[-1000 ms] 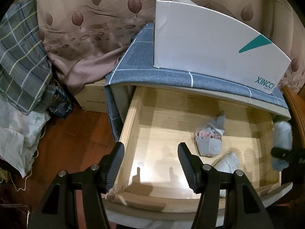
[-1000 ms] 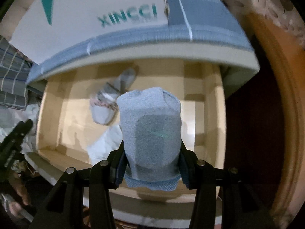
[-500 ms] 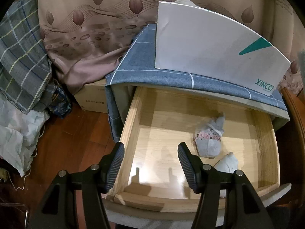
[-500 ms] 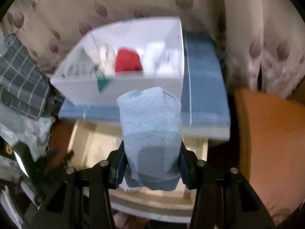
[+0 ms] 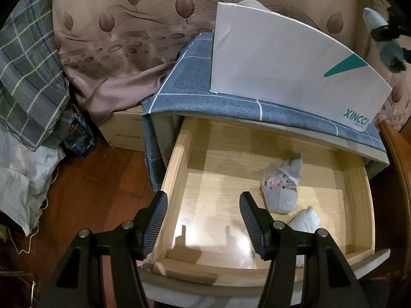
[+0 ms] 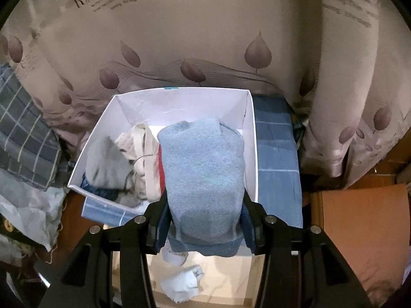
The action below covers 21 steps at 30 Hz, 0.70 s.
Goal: Take underwear out of drawer
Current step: 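Lower the light blue rolled item into the white box and open the right tool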
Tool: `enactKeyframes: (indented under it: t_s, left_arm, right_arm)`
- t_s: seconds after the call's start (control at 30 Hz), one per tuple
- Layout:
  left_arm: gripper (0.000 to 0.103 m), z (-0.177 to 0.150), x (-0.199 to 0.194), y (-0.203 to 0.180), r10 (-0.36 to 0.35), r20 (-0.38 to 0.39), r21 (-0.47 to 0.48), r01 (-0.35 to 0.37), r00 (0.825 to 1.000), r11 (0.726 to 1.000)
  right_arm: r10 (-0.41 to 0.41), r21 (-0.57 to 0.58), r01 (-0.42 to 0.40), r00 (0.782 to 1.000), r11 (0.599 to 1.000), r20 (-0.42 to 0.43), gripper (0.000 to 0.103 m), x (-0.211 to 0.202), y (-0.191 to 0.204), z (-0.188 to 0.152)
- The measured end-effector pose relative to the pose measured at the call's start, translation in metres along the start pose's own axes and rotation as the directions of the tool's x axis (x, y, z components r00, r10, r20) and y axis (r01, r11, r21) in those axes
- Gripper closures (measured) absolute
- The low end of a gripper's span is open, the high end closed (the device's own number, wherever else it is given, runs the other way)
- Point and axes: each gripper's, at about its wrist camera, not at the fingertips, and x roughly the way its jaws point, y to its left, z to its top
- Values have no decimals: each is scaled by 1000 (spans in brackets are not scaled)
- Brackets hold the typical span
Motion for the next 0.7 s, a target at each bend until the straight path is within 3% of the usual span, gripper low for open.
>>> enactKeyframes:
  t_s: [0.17, 0.7]
  left_arm:
    - [43, 1, 0, 1, -2, 1, -4, 2, 1000, 1000]
    - [43, 3, 0, 6, -9, 1, -24, 9, 1000, 1000]
  right_arm:
    - [-34, 9, 35, 999, 999, -28, 58, 27, 3, 15]
    - [-90, 11, 93, 984, 996, -152, 56, 91, -8, 12]
